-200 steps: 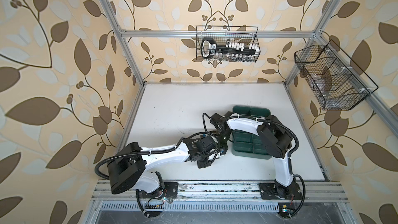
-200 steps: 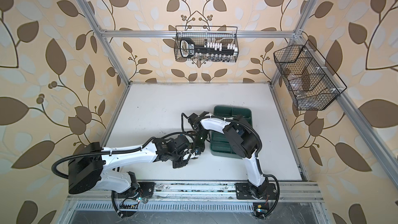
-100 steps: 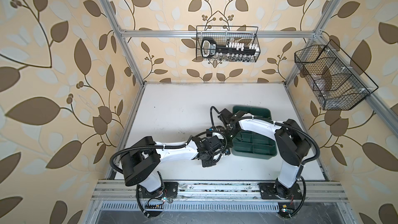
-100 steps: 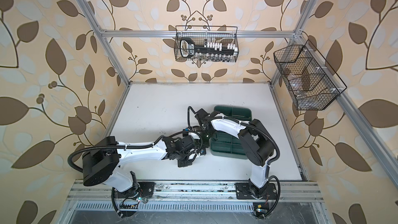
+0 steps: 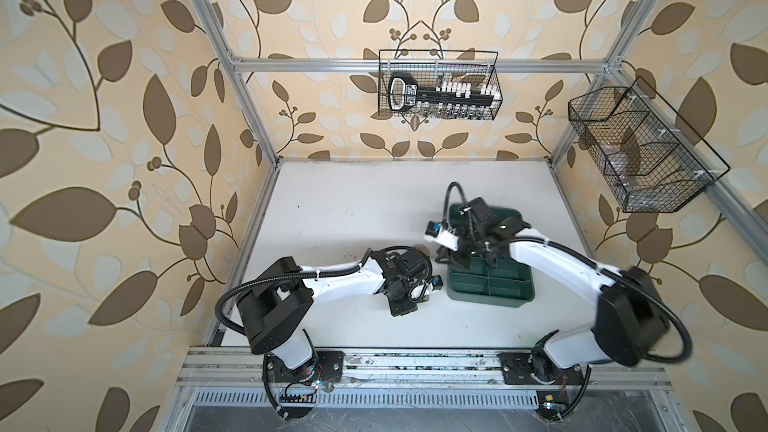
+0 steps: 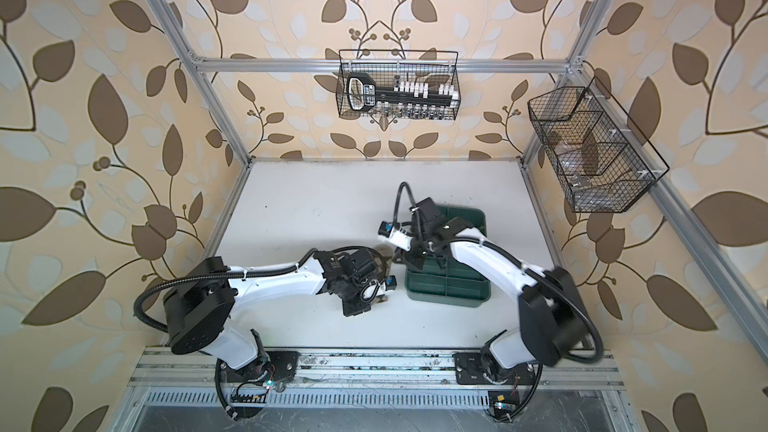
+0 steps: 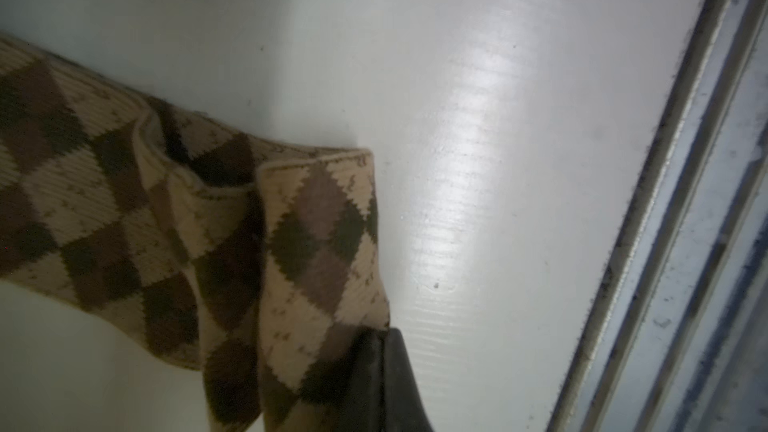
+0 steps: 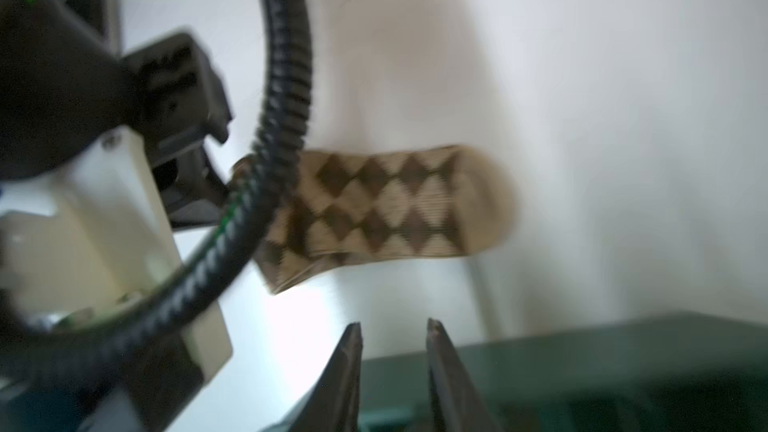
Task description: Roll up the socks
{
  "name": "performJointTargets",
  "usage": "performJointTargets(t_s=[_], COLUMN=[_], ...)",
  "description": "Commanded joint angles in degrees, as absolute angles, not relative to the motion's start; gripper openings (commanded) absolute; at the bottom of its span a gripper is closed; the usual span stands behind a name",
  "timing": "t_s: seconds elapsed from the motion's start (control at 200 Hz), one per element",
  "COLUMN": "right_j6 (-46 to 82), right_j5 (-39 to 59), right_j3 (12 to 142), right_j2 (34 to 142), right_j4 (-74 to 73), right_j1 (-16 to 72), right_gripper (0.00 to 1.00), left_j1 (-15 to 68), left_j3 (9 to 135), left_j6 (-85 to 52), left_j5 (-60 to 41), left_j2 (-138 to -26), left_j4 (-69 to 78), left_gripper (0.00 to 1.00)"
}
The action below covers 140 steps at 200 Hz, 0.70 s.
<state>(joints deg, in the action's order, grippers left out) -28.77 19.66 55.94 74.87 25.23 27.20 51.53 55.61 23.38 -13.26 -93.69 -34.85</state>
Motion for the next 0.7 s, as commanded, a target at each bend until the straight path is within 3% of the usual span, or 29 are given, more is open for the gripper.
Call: performJointTargets(t_s=[0.0, 0.095, 0.185, 0.235, 0.355, 0.48, 0.695], right_j6=[-19.5, -18.7, -26.9, -33.5, -48.8, -52.7, -53.4], right_j5=[11.5, 10.9, 20.4, 20.8, 3.2, -15.8, -19.5], right_j3=[50.2, 44.8, 41.5, 40.2, 35.8, 29.7, 26.1], right_j2=[63.2, 54.2, 48.6, 47.2, 47.9, 53.7, 70.7], right_j4=[10.2, 4.8, 7.5, 12.2, 19.8, 9.5, -12.7], right_j1=[24.1, 23.6, 24.6, 28.9, 48.1, 64.1, 65.7], right_gripper=[0.37, 0.43, 0.43, 0.42, 0.43, 0.44, 0.46], left_j1=[47.8, 44.7, 42.9, 42.2, 41.0, 40.5, 40.0], left_j3=[60.5, 64.0, 66.8, 68.6, 71.7, 72.7, 72.5], left_j6=[22.8, 24.0, 25.4, 26.2, 26.4, 26.3, 25.8], left_j5=[-22.1, -26.8, -30.1, -31.6, -33.4, -33.8, -33.8], left_j2=[-98.4, -102.1, -105.9, -108.1, -112.0, -113.1, -113.0], left_j4=[-43.8, -47.5, -50.3, -51.9, -54.1, -54.4, -54.1], left_gripper=[0.00, 0.00, 0.00, 0.00, 0.00, 0.00, 0.00])
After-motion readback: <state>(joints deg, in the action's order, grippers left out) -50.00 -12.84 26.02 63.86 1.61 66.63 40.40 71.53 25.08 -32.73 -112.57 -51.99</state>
